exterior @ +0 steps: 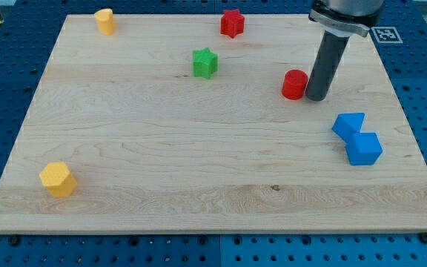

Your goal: Slide the red circle to the center left

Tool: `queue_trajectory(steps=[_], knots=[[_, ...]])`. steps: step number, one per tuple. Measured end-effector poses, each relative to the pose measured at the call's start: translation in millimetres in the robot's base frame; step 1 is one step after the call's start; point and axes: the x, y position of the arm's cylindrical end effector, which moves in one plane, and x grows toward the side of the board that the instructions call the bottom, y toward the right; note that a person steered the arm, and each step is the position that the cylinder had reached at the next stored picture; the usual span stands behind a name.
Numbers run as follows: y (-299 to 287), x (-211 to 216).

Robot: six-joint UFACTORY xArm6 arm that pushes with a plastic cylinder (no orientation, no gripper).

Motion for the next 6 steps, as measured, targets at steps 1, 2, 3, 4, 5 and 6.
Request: queue_trajectory(steps=[1, 2, 3, 4, 5, 6], knots=[[42, -1], [49, -10], [37, -11], [7, -18], [-21, -19], [-44, -20]])
